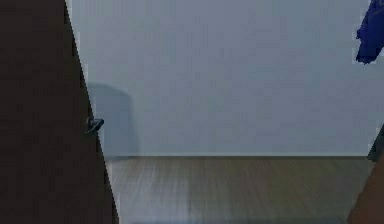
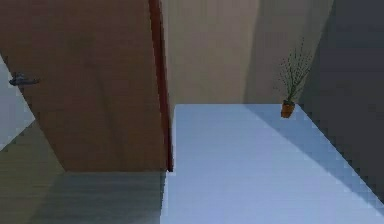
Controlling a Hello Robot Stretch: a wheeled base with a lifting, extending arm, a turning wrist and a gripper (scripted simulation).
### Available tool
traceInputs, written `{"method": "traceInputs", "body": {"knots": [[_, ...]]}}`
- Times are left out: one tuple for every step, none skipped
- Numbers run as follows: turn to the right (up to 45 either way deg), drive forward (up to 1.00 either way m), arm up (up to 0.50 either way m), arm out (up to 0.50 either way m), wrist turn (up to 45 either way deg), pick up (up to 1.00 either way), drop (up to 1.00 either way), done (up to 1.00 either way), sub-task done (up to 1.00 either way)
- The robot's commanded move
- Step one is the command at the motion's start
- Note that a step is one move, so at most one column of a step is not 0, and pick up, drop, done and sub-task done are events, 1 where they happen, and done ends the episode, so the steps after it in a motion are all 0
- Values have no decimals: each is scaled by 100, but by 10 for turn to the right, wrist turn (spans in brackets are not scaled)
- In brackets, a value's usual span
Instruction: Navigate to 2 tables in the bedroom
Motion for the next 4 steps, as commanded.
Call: {"method": "traceInputs", "body": {"knots": [[-60,0,0,0,0,0,0,0,0],[0,100,0,0,0,0,0,0,0],[-90,0,0,0,0,0,0,0,0],[0,20,0,0,0,0,0,0,0]]}}
